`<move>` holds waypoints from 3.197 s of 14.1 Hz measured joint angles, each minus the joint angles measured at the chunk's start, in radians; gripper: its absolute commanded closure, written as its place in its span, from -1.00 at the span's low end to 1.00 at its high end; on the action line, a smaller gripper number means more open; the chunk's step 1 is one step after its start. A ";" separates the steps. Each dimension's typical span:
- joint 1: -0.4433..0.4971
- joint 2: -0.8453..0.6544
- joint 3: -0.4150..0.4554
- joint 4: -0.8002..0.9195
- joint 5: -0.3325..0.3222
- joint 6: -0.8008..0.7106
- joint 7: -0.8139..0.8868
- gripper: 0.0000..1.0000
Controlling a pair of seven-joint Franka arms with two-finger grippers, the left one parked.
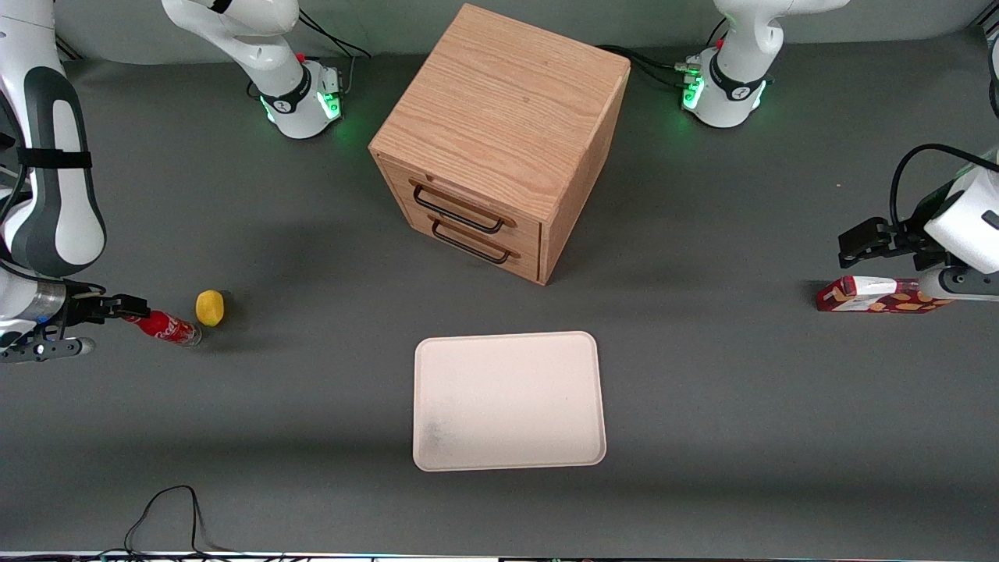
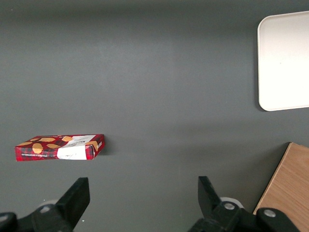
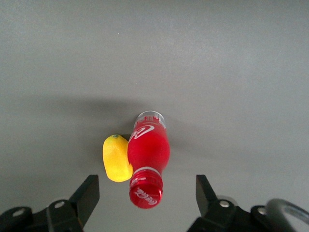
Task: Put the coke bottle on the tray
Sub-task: 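Lower the open right gripper over the bottle's neck, then close the right gripper on the bottle neck and lift it, then carry the bottle with the right gripper over the cream tray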
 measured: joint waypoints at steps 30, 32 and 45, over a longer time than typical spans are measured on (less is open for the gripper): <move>0.123 -0.028 0.014 0.471 0.003 -0.422 -0.003 1.00; 0.145 -0.015 0.016 0.530 0.004 -0.464 -0.003 1.00; 0.289 0.321 0.354 0.789 0.008 -0.195 0.303 1.00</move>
